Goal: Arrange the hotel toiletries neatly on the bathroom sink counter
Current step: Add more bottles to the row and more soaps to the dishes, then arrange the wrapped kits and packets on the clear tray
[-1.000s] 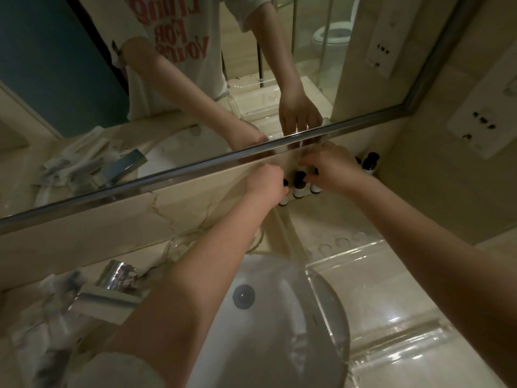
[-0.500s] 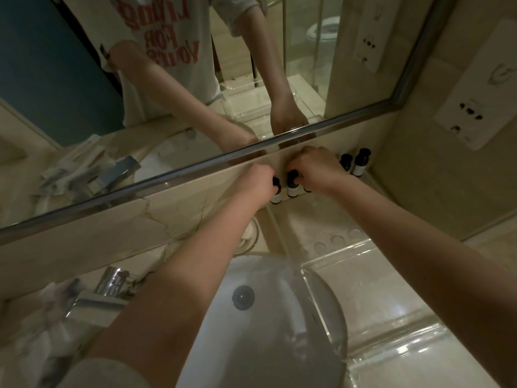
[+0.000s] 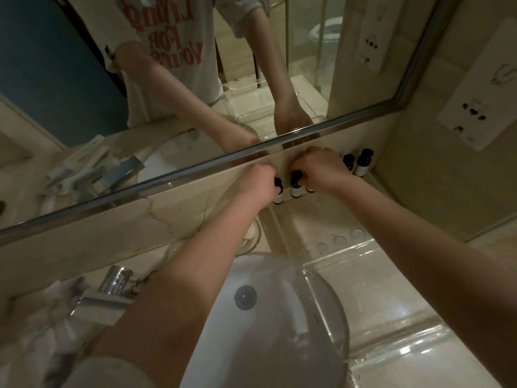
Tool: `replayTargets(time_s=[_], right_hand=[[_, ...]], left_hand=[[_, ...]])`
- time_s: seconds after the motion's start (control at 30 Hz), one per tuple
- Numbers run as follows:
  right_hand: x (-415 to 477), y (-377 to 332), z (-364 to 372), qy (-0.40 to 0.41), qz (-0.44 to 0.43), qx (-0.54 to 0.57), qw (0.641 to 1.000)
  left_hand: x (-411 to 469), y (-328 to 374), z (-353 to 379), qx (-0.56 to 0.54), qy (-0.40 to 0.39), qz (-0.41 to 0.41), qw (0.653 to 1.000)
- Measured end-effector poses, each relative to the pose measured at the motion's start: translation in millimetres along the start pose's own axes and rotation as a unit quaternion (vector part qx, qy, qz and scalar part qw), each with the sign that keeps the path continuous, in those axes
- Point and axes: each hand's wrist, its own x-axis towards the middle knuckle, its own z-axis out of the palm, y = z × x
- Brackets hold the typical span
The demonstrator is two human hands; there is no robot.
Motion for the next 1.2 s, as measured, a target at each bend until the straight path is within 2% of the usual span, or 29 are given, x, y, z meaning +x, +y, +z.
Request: replayTargets(time_s=[0.13,0.27,0.47,0.9,1.1,1.2], right_hand=[[-5.9,-0.8,-4.1,-0.001,0.006,-0.003,1.000],[-19.3,-6.9,-6.4,0.031,0.008,-0.018,0.999],[-59.7,-39.1,-16.6,0.051,0.026,-0.016,0.998],[-153.3,-189.9,-23.5,0.042,-0.045,0.009,0.998],[-174.7,-269.4,5.4,-0.012,-0.097,0.027,0.995],[-183.6,-309.5,26.8,-0.036,-0.131,0.036,0.990]], left_hand=[[-5.8,0.5,-2.5,0.040,0.008,0.009,0.999],[-19.0,-3.0,-11.1,0.085,0.017,0.008,0.996],[-72.3,-16.3,-27.4,0.105,0.040,-0.013,0.994],[-242.3,-88.4,-20.0,0.040,0.085,-0.099,0.991],[-318.5,-147.4,-8.6,0.032,0.070,-0.130,0.988],[-361.3,-180.0,3.2,0.024,0.066,-0.179,0.981]])
